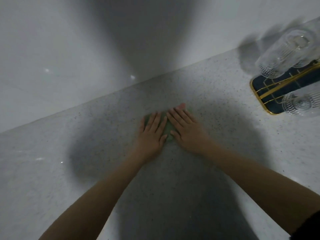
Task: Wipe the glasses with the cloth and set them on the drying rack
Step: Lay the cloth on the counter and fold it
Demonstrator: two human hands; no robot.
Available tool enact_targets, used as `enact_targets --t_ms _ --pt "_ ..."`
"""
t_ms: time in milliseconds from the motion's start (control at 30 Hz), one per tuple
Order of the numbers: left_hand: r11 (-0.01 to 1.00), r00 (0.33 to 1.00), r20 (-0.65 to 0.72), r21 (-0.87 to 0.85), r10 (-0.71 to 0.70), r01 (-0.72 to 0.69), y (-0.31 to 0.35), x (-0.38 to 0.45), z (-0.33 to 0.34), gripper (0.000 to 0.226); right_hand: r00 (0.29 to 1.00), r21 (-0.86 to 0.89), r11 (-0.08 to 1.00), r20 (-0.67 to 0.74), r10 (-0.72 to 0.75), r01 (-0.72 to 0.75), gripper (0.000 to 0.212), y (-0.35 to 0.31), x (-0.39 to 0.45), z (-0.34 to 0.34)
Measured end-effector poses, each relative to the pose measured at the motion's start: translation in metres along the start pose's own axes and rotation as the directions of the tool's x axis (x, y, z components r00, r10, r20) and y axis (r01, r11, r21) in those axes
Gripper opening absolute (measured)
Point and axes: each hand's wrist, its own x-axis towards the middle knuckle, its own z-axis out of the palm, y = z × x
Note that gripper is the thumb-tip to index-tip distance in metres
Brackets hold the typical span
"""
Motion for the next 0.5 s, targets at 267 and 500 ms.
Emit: enact_targets --t_ms 267,500 --pt "0.980 0.978 0.048 -0.003 0.201 -0.201 0.057 -0.052 0.020 0.064 0.999 0.034 0.999 -0.046 0.023 -0.021 0.062 0.002 -0.107 0.021" --pt "0.987 0.964 0.214 -0.005 0.157 -0.160 0.105 0.007 -0.002 0.062 0.966 0.017 0.970 -0.087 0.242 -0.242 0.068 0.040 -0.111 0.012"
